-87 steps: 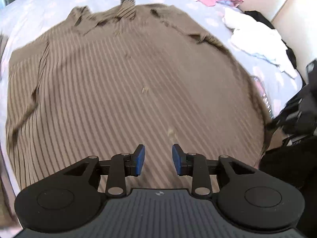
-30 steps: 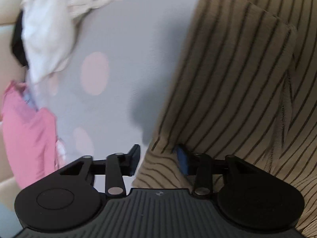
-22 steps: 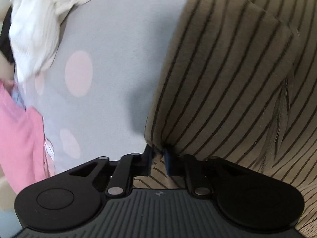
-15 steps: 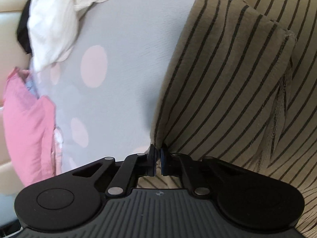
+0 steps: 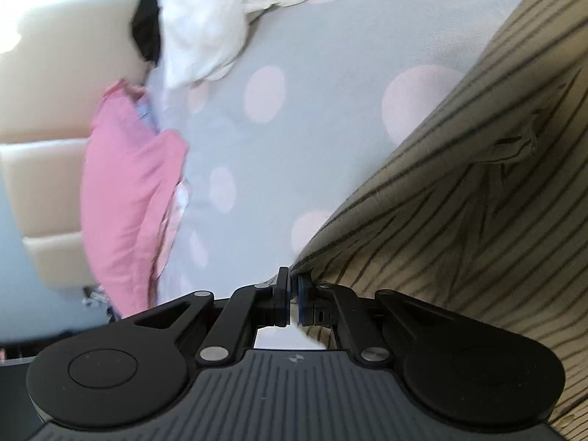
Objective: Fold clothes
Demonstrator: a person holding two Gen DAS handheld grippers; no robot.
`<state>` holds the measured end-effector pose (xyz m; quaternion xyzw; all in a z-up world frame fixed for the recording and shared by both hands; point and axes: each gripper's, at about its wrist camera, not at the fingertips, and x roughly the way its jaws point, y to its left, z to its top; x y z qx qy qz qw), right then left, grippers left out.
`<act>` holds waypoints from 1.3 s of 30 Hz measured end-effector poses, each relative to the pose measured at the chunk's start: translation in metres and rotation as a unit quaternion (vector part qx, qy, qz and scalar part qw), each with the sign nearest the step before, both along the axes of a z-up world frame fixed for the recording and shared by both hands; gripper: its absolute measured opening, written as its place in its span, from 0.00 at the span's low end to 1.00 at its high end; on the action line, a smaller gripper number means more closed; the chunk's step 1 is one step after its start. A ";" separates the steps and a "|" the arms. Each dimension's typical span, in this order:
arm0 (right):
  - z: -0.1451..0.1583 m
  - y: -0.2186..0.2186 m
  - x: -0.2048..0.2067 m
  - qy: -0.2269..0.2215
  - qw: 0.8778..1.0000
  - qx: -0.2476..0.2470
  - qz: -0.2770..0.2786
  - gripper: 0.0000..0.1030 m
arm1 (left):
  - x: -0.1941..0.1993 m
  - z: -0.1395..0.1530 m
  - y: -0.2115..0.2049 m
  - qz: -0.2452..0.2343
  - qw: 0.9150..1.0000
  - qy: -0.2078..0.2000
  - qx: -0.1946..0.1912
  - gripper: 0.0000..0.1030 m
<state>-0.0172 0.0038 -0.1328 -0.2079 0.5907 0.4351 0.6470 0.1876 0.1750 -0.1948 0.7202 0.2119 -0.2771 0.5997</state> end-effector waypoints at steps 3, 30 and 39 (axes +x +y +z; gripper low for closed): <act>0.007 0.009 -0.008 0.010 1.000 0.027 0.010 0.04 | -0.017 0.007 0.014 0.020 0.999 -0.020 -0.019 0.02; -0.018 0.095 -0.022 0.116 0.988 0.031 0.096 0.04 | -0.093 -0.029 0.122 0.154 0.986 -0.009 -0.057 0.02; -0.023 0.103 -0.026 0.110 0.988 0.018 0.109 0.04 | -0.117 0.000 0.134 0.248 0.959 0.008 -0.133 0.37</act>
